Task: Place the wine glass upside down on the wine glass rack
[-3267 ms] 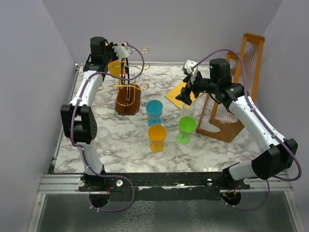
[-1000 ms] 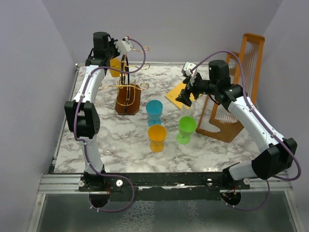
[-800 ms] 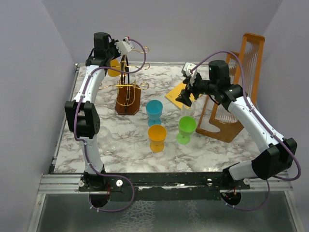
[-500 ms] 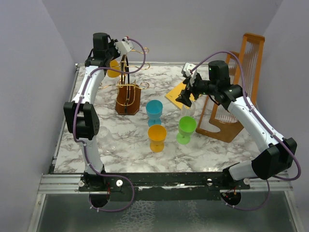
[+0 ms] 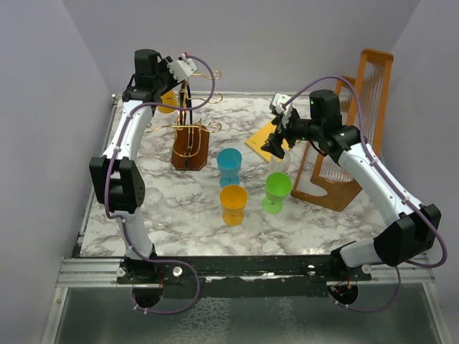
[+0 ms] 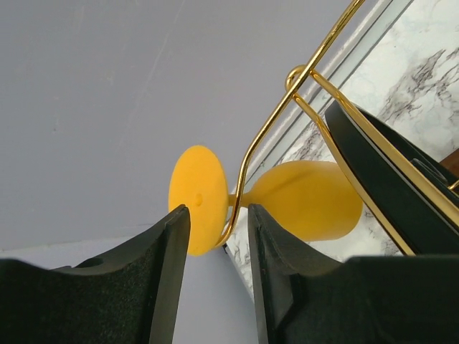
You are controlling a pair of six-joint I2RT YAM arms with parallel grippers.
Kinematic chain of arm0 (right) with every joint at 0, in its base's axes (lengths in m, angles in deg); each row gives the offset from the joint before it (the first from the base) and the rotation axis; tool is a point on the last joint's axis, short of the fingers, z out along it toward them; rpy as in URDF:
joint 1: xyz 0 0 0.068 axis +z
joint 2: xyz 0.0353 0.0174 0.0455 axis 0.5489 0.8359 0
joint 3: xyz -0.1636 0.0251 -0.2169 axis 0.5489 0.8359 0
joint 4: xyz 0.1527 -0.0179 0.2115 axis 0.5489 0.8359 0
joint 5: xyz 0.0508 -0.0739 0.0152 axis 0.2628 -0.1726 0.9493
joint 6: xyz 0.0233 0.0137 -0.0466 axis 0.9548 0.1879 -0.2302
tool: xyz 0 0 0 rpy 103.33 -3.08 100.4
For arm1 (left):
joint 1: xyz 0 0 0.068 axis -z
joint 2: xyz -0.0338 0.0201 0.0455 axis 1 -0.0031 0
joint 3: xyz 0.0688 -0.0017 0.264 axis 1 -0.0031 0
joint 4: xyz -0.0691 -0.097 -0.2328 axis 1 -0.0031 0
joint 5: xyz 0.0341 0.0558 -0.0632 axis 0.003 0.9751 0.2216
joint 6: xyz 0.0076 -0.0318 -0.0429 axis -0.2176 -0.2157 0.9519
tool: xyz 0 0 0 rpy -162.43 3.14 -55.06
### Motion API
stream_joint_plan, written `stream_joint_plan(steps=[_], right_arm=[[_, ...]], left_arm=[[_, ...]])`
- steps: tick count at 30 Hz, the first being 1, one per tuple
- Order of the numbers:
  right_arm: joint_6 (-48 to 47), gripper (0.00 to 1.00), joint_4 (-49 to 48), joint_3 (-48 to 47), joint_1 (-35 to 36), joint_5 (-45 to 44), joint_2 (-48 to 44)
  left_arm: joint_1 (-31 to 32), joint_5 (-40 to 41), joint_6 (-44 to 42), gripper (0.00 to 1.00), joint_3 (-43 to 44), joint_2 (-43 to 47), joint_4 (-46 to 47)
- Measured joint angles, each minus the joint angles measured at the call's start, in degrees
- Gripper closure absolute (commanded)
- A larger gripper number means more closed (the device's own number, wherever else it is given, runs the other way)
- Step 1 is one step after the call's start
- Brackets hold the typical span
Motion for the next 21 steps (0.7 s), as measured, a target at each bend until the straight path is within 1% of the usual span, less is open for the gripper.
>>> stream_joint_plan(steps=[10, 12, 16, 21], right_arm=[[0.0, 0.03, 0.0, 0.0, 0.0, 0.0, 0.0], [0.0, 0.03, 0.0, 0.0, 0.0, 0.0, 0.0], [0.6, 0.03, 0.0, 0.0, 0.0, 0.0, 0.0], [2.1, 0.03, 0.0, -1.2, 0.4, 0.0, 1.2]], left_arm=[[0.0, -1.1, 3.5, 0.53, -2.2, 4.6, 0.1], [0.0, -1.1, 4.2, 0.51, -3.0, 5.8, 0.2], [0.0, -0.4, 6.5, 0.38, -5.5, 8.3, 1.5], [0.0, 1.0, 12.3, 0.14, -8.5, 12.8, 2.1]])
